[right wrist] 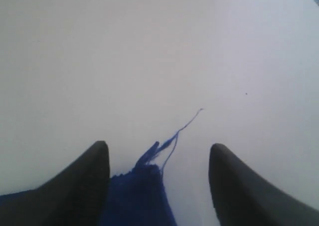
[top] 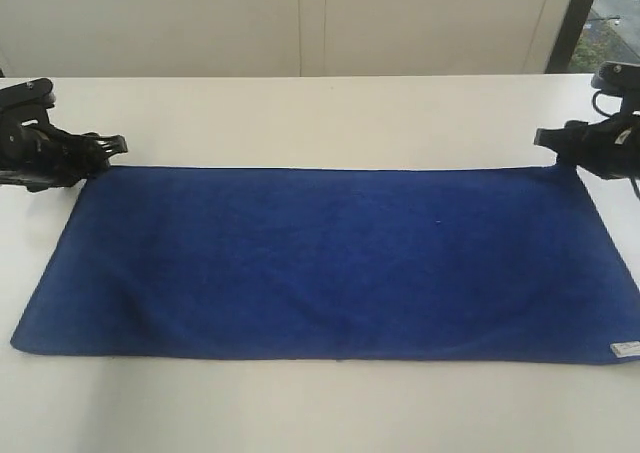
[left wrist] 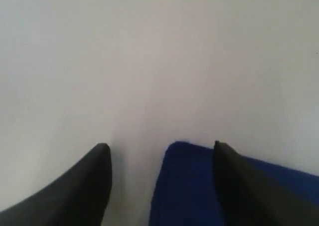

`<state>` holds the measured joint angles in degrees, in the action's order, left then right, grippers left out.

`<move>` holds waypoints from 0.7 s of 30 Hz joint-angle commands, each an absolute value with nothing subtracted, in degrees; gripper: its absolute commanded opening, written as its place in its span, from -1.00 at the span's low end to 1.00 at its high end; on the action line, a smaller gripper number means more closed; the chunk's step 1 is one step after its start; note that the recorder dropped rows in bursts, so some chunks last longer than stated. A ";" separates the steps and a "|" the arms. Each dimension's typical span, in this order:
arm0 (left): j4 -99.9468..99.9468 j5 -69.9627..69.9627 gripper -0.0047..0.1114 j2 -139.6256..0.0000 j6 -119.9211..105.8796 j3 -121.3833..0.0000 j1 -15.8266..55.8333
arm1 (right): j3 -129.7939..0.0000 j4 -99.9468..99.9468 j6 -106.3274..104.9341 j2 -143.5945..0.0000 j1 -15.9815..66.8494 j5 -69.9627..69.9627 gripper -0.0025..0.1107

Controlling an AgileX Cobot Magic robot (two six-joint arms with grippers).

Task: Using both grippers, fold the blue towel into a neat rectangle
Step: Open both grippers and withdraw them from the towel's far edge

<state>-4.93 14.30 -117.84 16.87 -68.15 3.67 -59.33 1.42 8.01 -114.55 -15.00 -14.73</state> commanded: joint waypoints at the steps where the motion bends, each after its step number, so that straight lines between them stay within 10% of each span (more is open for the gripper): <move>1: -4.89 6.29 0.15 -112.42 10.75 -68.09 3.31 | -59.56 1.43 7.54 -107.88 -15.48 -7.82 -0.05; 13: -4.89 -19.20 -0.92 -99.35 8.83 -65.80 3.56 | -55.80 1.05 7.65 -93.88 -14.91 17.85 -0.96; 21: -5.55 -20.87 -0.92 -85.29 8.73 -54.59 5.32 | -45.26 1.05 7.54 -81.77 -9.67 18.00 -0.96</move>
<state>-4.88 -19.50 -90.42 8.94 -58.55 4.34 -48.42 1.19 8.01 -86.22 -11.65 17.94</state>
